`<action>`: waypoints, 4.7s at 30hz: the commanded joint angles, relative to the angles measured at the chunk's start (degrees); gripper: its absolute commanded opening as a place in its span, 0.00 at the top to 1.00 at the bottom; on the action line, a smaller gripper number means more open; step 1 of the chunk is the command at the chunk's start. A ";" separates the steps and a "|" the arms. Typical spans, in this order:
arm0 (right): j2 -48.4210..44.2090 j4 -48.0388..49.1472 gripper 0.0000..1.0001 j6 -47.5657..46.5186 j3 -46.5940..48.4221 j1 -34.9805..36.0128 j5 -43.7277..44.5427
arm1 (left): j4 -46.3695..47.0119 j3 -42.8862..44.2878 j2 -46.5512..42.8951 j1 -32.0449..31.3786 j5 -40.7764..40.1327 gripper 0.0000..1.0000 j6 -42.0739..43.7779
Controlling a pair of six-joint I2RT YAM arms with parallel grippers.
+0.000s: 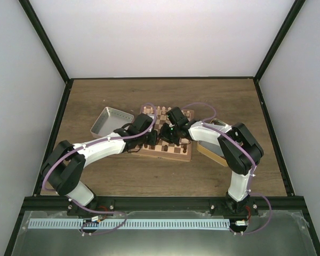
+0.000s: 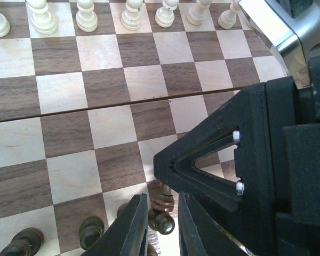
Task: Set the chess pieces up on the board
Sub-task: Pick up the chess piece from the chessboard, then place the chess piece on the chessboard.
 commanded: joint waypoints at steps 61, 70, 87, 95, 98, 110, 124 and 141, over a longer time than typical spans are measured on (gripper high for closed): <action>-3.08 0.19 0.89 0.85 -1.00 0.89 6.14 | 1.27 2.69 5.90 0.89 6.80 0.84 0.51; -3.12 0.32 0.91 0.76 -1.08 0.91 6.00 | 0.81 3.43 7.34 0.97 6.22 0.88 0.54; -4.80 -1.92 0.92 -0.84 -0.73 -0.11 13.38 | -0.71 3.42 7.35 0.96 6.89 0.90 0.83; -8.10 0.09 0.92 -1.74 -1.98 -0.51 13.98 | -0.99 4.94 4.41 0.94 6.88 0.81 0.33; -9.23 0.81 0.92 -1.65 -2.35 -0.60 13.48 | -0.90 5.88 3.16 0.89 6.30 0.79 0.15; -16.87 4.93 0.91 0.98 -5.59 -2.56 5.70 | 5.48 0.31 -4.81 1.10 6.79 0.57 0.13; -24.11 4.88 0.90 1.18 -8.35 -3.06 -5.76 | 12.24 -1.70 -5.97 1.35 15.10 0.53 0.87; -29.63 -2.81 0.68 -19.12 -5.30 -5.09 -12.97 | 16.17 -3.87 -9.97 1.08 26.53 0.96 9.96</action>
